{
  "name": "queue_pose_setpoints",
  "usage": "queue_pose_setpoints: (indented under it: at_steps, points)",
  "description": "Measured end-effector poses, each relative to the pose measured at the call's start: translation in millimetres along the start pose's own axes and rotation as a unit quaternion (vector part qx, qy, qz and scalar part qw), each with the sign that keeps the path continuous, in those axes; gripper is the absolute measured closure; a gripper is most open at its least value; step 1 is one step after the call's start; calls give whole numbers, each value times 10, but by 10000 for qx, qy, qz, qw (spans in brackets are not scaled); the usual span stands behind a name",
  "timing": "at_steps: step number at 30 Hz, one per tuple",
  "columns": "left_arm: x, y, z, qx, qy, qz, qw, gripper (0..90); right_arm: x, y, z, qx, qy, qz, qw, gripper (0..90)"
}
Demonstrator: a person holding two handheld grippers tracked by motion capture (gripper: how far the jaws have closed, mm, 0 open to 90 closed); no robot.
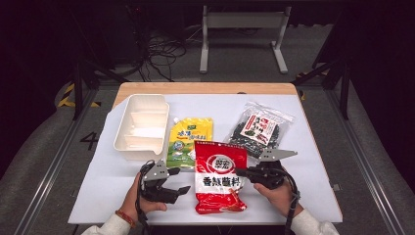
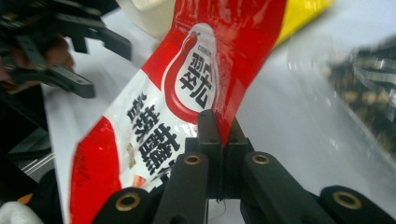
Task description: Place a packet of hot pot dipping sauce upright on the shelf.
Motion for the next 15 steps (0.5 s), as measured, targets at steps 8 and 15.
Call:
queue_pose_setpoints:
  at_steps: [8,15]
  points:
    - [-133,20,52,268,74,56,9996,259,-133,-194,-160,-23,-427,437,9981,900]
    - [-310,137,164,610,255,92,9978,235,-179,-281,-251,-118,-622,646,9959,900]
Point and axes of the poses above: each handheld gripper's, and its own axes: y roughly forward along the jaws, x roughly out of its underside, z roughly to its right, the point moved 4 cm from there along y, roughly forward along the jaws, and after that the axes turned 2 degrees about -z, right-handed, at the moved point
